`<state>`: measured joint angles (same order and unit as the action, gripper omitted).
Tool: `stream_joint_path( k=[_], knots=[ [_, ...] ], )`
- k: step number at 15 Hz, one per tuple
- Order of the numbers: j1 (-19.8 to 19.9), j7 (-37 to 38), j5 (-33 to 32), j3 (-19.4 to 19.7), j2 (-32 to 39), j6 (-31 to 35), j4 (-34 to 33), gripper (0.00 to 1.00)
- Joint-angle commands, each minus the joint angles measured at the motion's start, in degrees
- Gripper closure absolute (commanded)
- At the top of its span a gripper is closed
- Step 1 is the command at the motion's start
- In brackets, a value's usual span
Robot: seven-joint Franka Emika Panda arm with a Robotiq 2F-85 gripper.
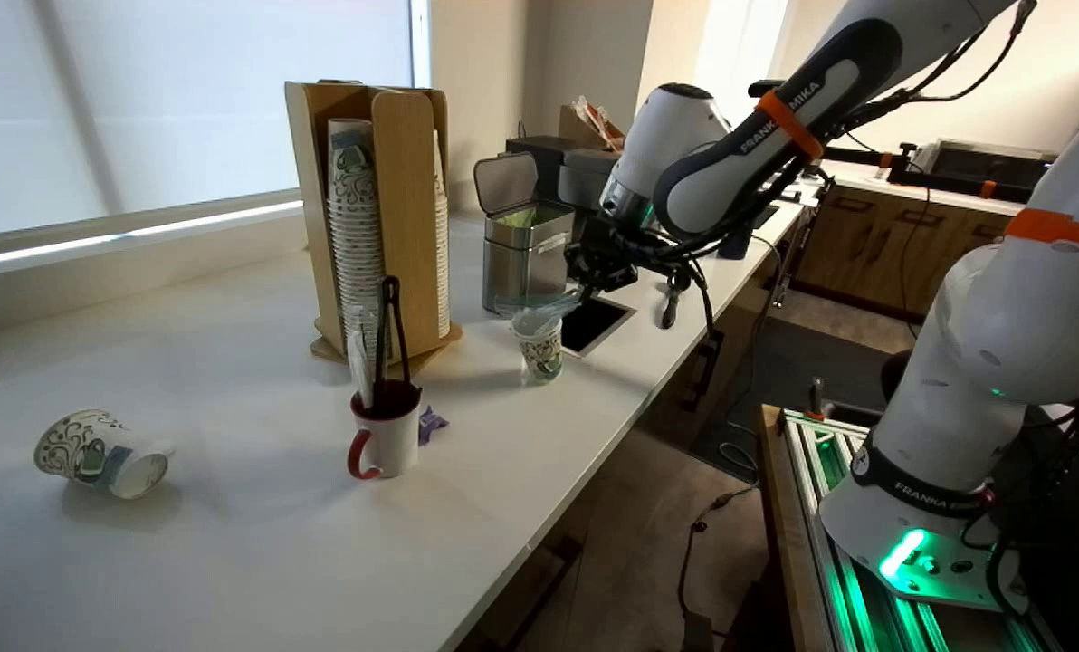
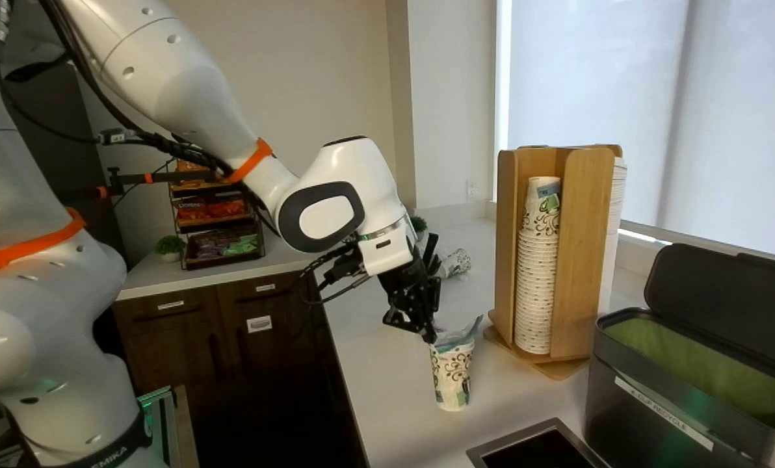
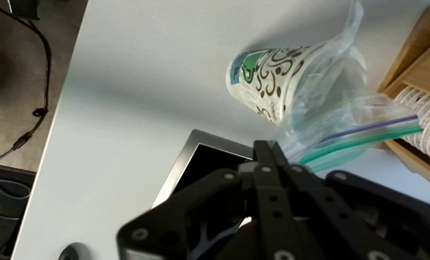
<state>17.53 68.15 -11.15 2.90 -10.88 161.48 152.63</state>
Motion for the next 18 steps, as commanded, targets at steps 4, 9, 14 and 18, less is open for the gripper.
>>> stream_joint_path(
  k=[4, 9, 14, 18],
  knots=[
    [2.35, -2.69, 0.43, 0.38, -9.81, -3.92, 7.31, 1.00],
    [5.12, -6.30, 0.55, 0.73, -8.85, -4.23, 3.16, 1.00],
    [-2.25, -24.69, 15.42, 8.74, -6.59, -13.57, -2.37, 1.00],
    [-1.26, -31.42, 18.18, 9.22, -2.27, -22.57, -9.56, 1.00]
  ],
)
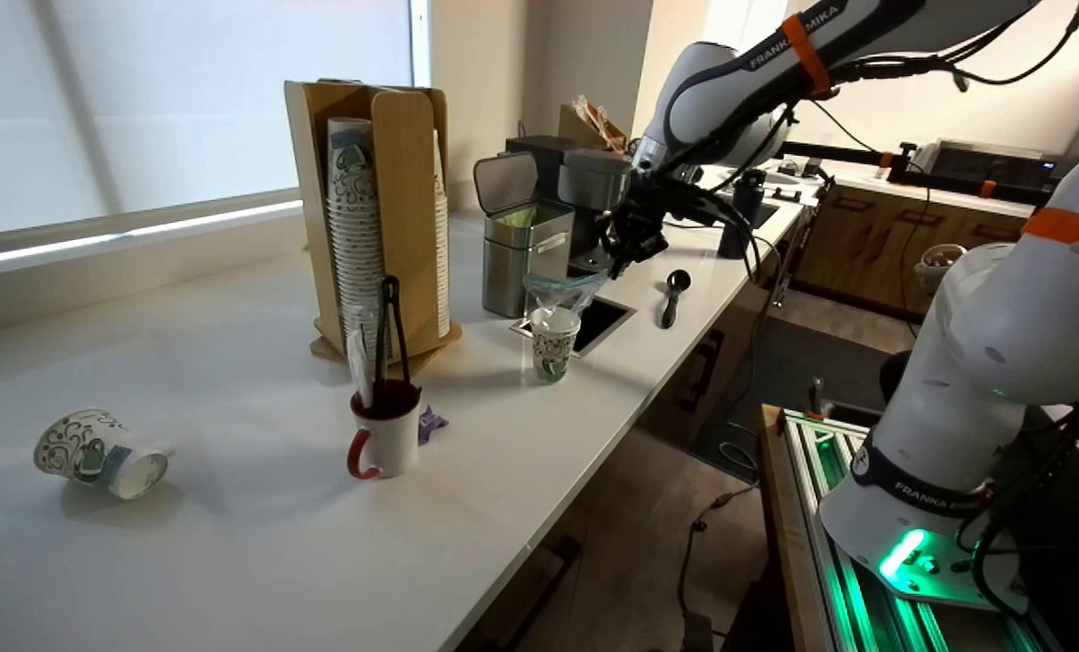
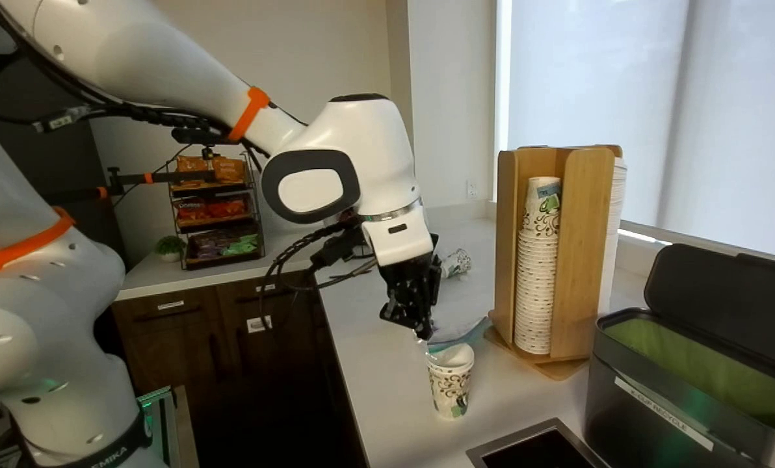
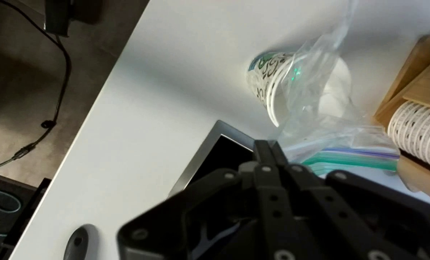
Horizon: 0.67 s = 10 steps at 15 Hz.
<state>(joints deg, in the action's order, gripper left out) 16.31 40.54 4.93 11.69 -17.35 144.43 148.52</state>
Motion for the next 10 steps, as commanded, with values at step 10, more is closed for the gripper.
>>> stream_joint_path(
  k=[10],
  knots=[
    [-0.51, 4.21, -5.98, -0.40, 16.71, -12.88, -18.23, 1.00]
  ],
)
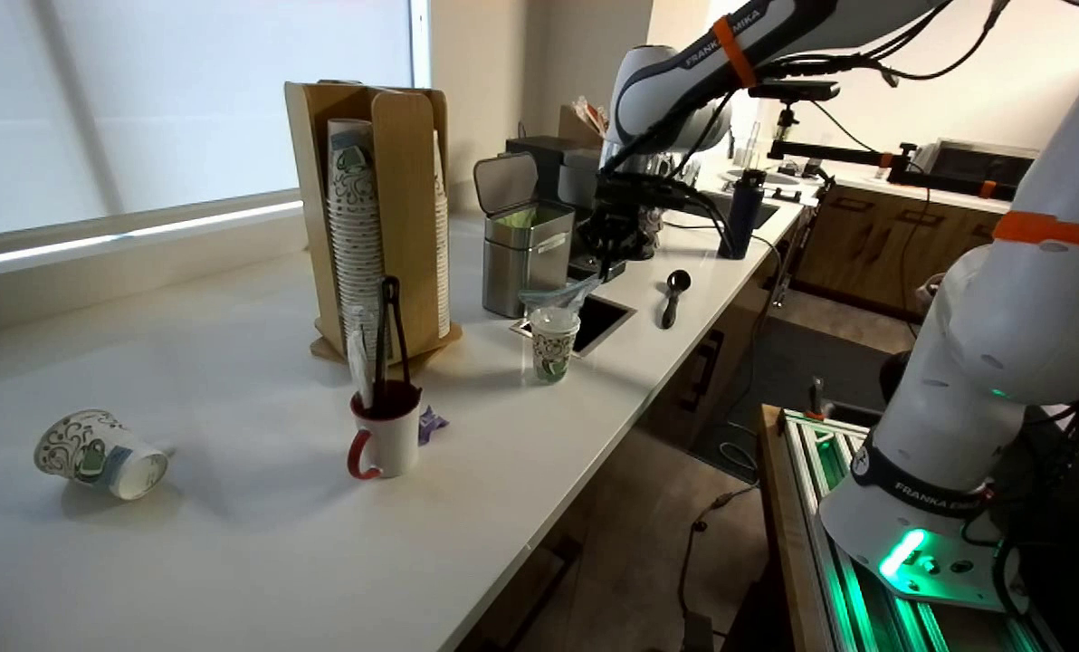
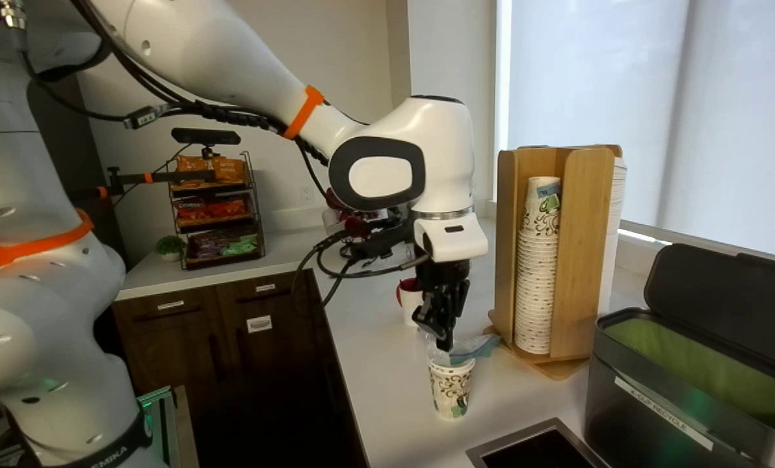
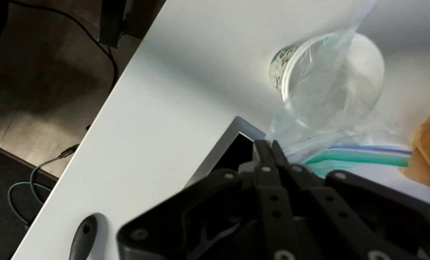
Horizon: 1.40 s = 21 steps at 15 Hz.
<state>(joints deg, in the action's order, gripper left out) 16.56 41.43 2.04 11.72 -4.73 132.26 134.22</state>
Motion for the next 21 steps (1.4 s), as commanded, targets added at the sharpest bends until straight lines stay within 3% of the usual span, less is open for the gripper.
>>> stream_joint_path(
  k=[1, 11, 18, 21],
  knots=[
    [-1.21, 4.35, -4.31, -0.51, 5.30, -0.56, -4.95, 1.00],
    [-6.42, 7.51, -10.58, -0.53, 11.21, -2.43, -9.09, 1.00],
    [-7.73, 6.89, -16.36, -0.35, 9.93, -10.57, -8.46, 1.00],
    [-7.58, 7.23, -21.26, -0.15, 7.11, -5.52, -5.21, 1.00]
  ],
)
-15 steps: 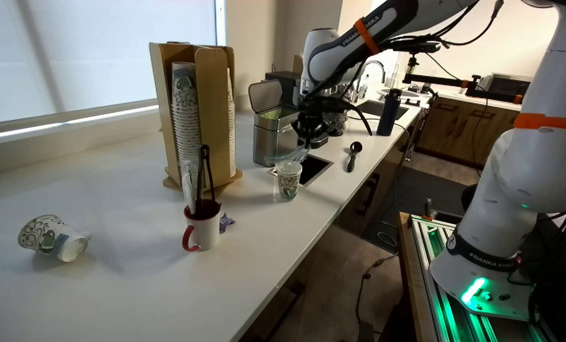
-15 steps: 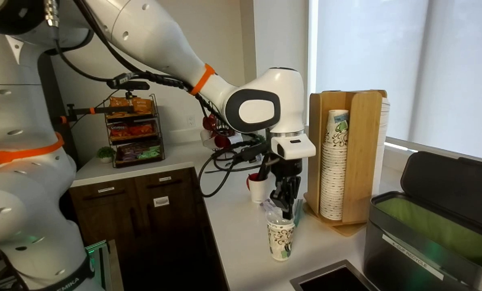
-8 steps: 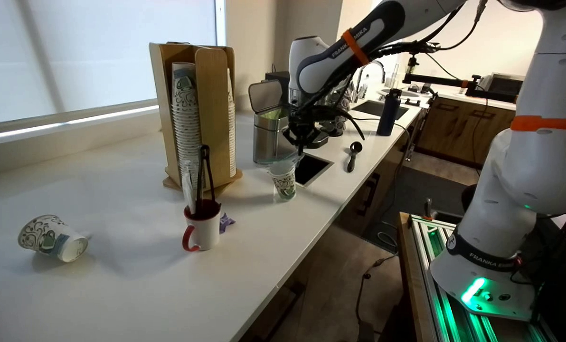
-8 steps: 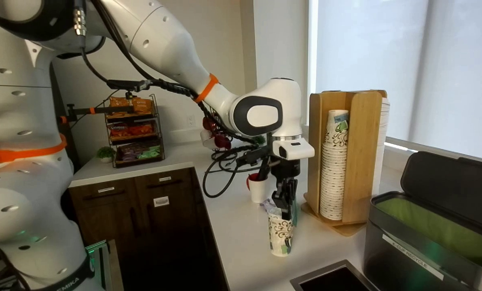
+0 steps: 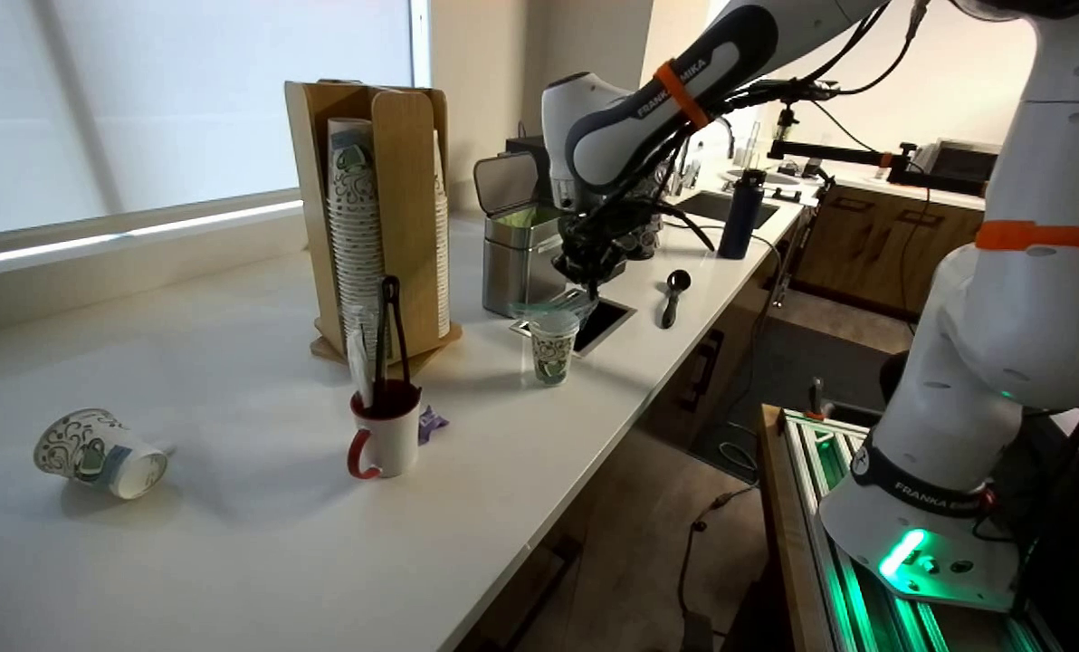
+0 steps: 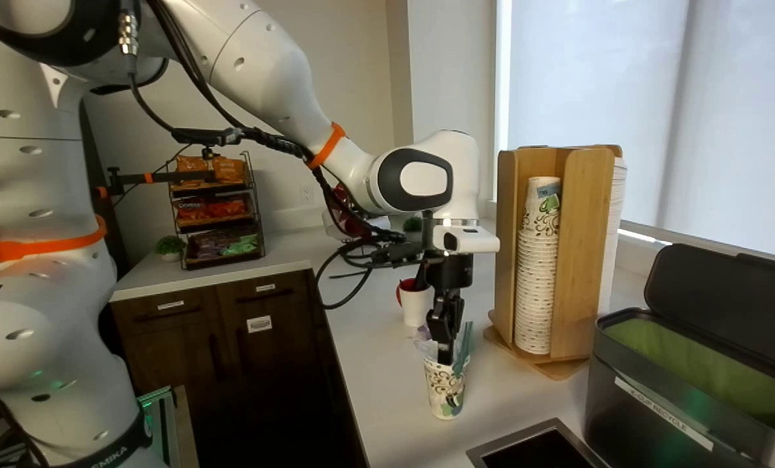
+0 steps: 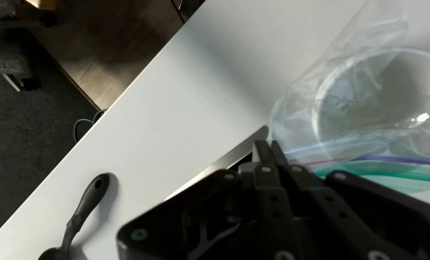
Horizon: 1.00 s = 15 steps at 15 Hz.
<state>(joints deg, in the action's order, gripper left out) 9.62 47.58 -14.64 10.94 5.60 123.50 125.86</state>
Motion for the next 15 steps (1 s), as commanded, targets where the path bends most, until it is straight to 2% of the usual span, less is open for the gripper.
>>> stream_joint_path(
  k=[1, 4, 7, 9, 11, 15],
  knots=[
    [-0.52, 0.64, -5.83, 0.60, -3.69, 5.08, 3.60, 1.00],
    [-0.12, -4.07, -6.52, 0.16, -5.25, 14.58, 6.09, 1.00],
    [0.04, -13.67, 0.56, -0.51, -7.00, 20.47, 9.55, 1.00],
    [-0.11, -21.16, 5.81, -0.92, -8.27, 21.58, 11.60, 1.00],
    [-0.20, -27.91, 10.09, -1.19, -9.82, 19.92, 13.11, 1.00],
    [0.56, -33.52, 10.74, -0.87, -12.43, 19.69, 16.03, 1.00]
  ],
)
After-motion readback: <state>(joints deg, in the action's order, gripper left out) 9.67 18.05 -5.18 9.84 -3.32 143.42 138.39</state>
